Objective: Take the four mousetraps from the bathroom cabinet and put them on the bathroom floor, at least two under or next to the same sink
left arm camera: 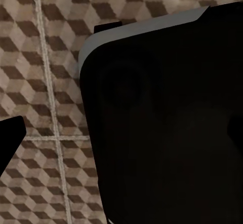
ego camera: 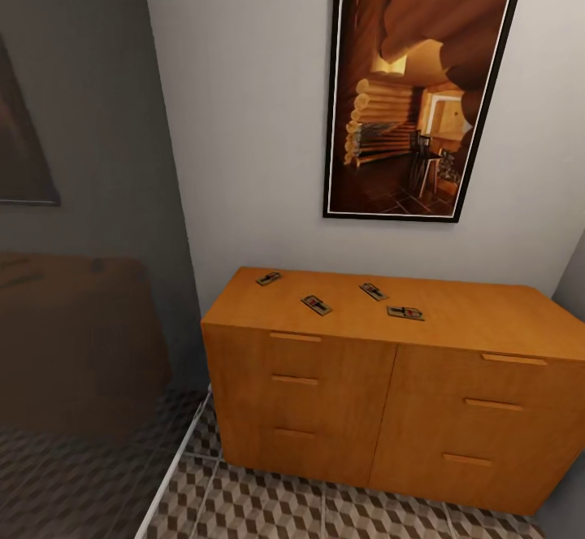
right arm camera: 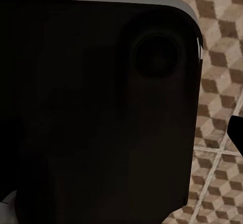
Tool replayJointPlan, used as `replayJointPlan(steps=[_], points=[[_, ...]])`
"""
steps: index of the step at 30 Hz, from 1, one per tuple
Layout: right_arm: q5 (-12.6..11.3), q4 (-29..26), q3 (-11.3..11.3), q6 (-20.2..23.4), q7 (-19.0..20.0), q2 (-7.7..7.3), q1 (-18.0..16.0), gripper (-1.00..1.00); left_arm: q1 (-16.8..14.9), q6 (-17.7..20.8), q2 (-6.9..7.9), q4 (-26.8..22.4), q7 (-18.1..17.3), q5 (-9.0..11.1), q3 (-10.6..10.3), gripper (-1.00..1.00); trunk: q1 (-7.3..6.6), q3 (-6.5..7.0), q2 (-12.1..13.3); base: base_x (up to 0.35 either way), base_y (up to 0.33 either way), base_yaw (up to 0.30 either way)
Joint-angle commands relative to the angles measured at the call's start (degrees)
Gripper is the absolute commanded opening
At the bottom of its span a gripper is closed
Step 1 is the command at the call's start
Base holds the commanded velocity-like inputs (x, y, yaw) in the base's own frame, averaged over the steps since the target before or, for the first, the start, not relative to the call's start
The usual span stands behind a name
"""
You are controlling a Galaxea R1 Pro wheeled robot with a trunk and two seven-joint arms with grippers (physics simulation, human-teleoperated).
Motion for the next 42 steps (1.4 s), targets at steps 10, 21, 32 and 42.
replayJointPlan(steps=[10, 21, 32, 42], points=[[-0.03, -0.01, -0.07, -0.13, 0.21, -0.04, -0.01, 1.00, -0.03, -0.20, 0.01, -0.06, 0.02, -0.07, -0.35, 1.00, 0.00, -0.05, -0.03, 0.079, 0.034, 0.000], [-0.03, 0.00, -0.12, -0.19, 0.21, -0.07, -0.01, 1.00, -0.03, -0.20, 0.01, -0.07, 0.04, -0.07, -0.36, 1.00, 0.00, -0.05, -0.03, 0.099, 0.036, 0.000], [-0.03, 0.00, -0.15, -0.21, 0.21, -0.11, -0.01, 1.00, -0.03, -0.20, 0.01, -0.08, 0.06, -0.07, -0.31, 1.00, 0.00, -0.05, -0.03, 0.016, 0.028, 0.000], [-0.03, 0.00, -0.16, -0.21, 0.21, -0.12, -0.01, 1.00, -0.03, -0.22, 0.01, -0.08, 0.07, -0.07, -0.36, 1.00, 0.00, -0.05, -0.03, 0.040, 0.064, 0.000]])
